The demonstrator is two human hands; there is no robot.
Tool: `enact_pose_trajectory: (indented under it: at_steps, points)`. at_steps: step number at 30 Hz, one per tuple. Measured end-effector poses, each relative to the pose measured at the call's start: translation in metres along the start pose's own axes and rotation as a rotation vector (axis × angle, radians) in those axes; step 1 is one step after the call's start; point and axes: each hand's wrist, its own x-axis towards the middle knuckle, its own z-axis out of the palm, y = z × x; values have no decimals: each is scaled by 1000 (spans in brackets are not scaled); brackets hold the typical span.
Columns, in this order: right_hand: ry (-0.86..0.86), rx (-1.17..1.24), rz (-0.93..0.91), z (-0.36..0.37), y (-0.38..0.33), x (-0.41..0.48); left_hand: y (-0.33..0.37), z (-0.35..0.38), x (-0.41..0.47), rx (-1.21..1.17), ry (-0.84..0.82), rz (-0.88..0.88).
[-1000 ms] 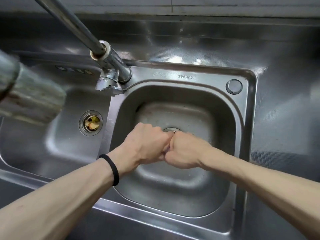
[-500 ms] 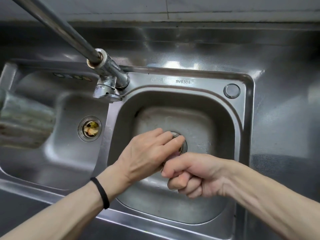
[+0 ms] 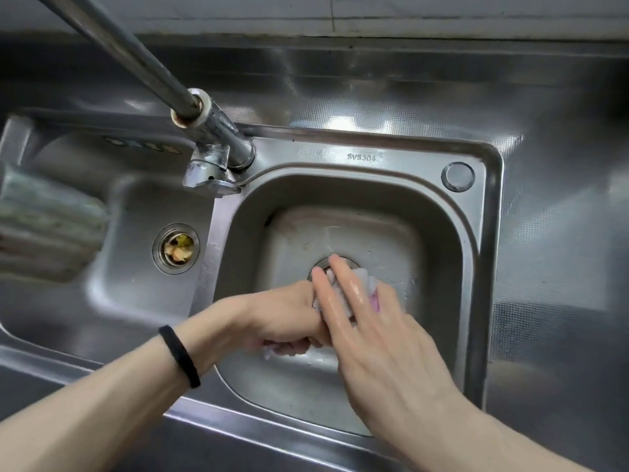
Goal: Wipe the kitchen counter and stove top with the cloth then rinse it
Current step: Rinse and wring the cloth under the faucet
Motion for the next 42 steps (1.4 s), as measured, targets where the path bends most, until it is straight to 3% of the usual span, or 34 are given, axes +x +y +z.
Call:
enact_pose_trajectory:
  at_steps: [2,4,7,10,15,18,22,26,32,39,42]
  points:
    - [140,-149,-57,5,2,1,8,-5,-9,-46,-197,-108]
    - [173,-207,-88,13,7,10,10,-5,-10,67,-244,-153]
    - [125,-224,-92,16,11,30,6,4,0,551,53,-116]
    - [-101,-152,-53,7,8,50,3,2,8,1139,487,43]
    - [-126,194,181,14,5,63,-5,-20,17,1428,639,258]
    - [-350,703,347,19,-2,57,-17,-21,19,1447,606,310]
    - [-564,1338,640,17,-17,42,-15,-28,11,1468,655,593]
    - [-767,1742,743,15,-25,31,-10,-27,8,1328,693,895]
    - [-837,2058,770,4,-28,22,-14,-18,20,1119,900,1045]
    - [-794,2117,818,1,-34,19,-27,-6,28,991,954,1045]
    - [-766,2146,820,-2,-37,20,-26,-1,23,862,956,947]
